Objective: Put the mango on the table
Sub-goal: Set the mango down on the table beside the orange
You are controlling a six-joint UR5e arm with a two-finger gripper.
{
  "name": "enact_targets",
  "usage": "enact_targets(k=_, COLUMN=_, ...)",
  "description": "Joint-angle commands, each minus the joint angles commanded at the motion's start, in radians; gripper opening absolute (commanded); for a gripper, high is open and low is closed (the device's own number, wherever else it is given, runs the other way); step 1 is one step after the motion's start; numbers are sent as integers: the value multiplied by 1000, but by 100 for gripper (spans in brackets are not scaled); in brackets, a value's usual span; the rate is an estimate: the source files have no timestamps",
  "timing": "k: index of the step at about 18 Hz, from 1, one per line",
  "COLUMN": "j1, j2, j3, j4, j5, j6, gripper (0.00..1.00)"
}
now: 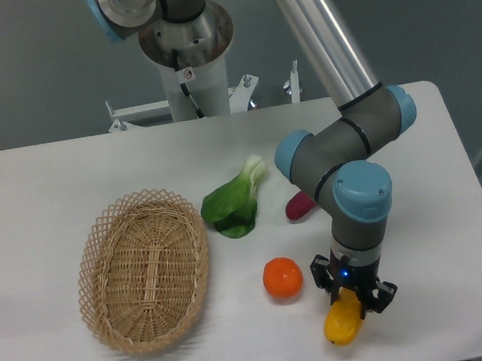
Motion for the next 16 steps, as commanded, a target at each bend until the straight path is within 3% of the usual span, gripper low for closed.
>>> enact_targets(k=16, j1=-2, j2=0, j3=-14, j4=5, j5=2, j6=5, gripper=57)
